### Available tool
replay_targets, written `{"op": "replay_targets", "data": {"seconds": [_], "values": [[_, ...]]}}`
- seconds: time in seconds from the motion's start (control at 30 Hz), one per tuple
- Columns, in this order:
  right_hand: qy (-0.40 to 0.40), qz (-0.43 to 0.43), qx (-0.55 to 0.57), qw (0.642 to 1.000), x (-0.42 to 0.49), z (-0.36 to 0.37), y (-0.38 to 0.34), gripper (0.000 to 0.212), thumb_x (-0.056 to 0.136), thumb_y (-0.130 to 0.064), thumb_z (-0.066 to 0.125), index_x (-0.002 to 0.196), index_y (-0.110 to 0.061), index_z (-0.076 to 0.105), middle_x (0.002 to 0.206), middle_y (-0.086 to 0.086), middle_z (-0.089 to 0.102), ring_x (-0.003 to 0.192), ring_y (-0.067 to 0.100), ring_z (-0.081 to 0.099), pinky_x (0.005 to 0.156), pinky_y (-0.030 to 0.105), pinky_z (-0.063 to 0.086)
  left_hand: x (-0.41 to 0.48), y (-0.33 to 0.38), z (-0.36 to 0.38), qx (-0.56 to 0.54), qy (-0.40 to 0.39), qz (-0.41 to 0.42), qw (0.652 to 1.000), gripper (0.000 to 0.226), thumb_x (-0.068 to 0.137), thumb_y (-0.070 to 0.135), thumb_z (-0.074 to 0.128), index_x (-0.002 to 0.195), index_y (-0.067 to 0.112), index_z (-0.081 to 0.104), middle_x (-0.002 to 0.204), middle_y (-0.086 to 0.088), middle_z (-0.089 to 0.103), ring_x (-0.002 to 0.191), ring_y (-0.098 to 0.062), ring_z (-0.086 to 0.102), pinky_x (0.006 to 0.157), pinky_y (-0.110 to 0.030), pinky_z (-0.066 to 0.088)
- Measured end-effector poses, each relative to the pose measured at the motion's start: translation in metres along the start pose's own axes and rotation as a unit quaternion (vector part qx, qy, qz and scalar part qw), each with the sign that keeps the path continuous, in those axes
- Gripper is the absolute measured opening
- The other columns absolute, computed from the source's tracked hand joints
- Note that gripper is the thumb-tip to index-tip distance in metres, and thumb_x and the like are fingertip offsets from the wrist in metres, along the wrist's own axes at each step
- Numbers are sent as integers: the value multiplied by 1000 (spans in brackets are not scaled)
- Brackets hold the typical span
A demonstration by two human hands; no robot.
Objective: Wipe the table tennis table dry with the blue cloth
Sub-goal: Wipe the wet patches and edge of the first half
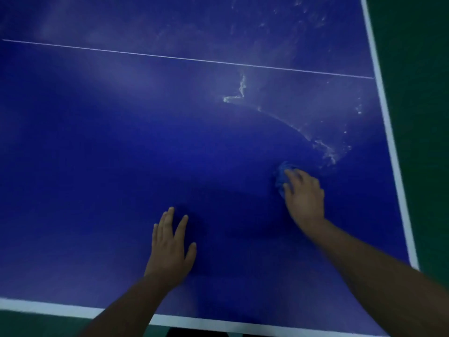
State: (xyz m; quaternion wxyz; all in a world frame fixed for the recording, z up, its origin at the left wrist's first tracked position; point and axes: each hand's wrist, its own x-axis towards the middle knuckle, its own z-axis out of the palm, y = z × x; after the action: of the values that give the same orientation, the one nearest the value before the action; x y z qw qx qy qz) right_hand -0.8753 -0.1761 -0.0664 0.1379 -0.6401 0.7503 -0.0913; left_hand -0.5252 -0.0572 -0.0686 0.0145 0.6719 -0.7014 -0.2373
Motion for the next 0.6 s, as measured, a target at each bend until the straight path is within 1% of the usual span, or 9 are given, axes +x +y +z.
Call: {"op": "replay_targets", "data": {"seconds": [0.07,0.13,0.23,0.33,0.37,0.43,0.47,0.53,0.6], "values": [[45,101,120,987,18,-34,20,44,99,-21,61,142,-16,54,136,13,59,121,38,55,98,54,49,4,15,1,-16,10,11,1000,73,93,50,35,154,11,34,166,-13,3,154,-29,0,122,-49,6],[107,138,190,966,20,-61,22,42,97,-17,65,139,-13,59,133,12,62,123,34,56,103,43,47,9,29,2,-35,16,26,999,66,96,40,49,153,12,35,166,-12,3,153,-28,1,122,-49,6],[208,51,97,972,-10,-73,3,30,91,-19,73,121,-13,73,125,5,69,122,33,55,99,48,41,15,44,2,-56,21,57,997,67,95,29,63,153,13,35,166,-11,2,154,-26,-1,123,-48,4],[135,-94,57,985,-72,-27,-8,22,90,-12,63,106,-12,77,109,6,70,99,29,60,86,38,48,17,48,2,-62,25,75,995,66,94,26,66,153,15,37,165,-11,4,154,-27,2,122,-47,4],[82,-123,62,987,-96,-9,-11,25,88,-7,59,105,-11,77,107,6,68,96,24,61,89,27,46,17,48,2,-64,26,77,995,66,94,26,66,152,15,37,165,-11,5,153,-27,3,122,-47,4],[9,-107,95,990,-135,12,-19,31,84,0,62,109,-11,75,111,3,65,101,17,58,99,8,34,15,46,2,-66,25,76,995,66,94,26,65,153,16,36,165,-11,4,153,-27,1,122,-45,2],[4,-90,116,989,-146,15,-20,32,83,0,63,111,-11,75,112,4,65,102,14,55,100,8,34,13,44,2,-67,24,76,995,66,94,26,65,153,16,36,165,-11,4,153,-26,1,122,-46,3],[29,-70,130,989,-149,6,-21,30,86,-8,62,112,-10,75,109,6,68,100,12,55,92,24,50,9,36,1,-63,26,80,994,66,93,26,67,151,15,38,165,-12,7,152,-27,2,121,-49,9],[42,-40,133,989,-134,-19,-23,30,93,-15,58,119,-10,71,111,6,68,99,17,59,88,35,53,6,27,2,-49,18,82,995,65,92,26,67,151,15,40,164,-13,8,151,-27,3,121,-50,10]]}}
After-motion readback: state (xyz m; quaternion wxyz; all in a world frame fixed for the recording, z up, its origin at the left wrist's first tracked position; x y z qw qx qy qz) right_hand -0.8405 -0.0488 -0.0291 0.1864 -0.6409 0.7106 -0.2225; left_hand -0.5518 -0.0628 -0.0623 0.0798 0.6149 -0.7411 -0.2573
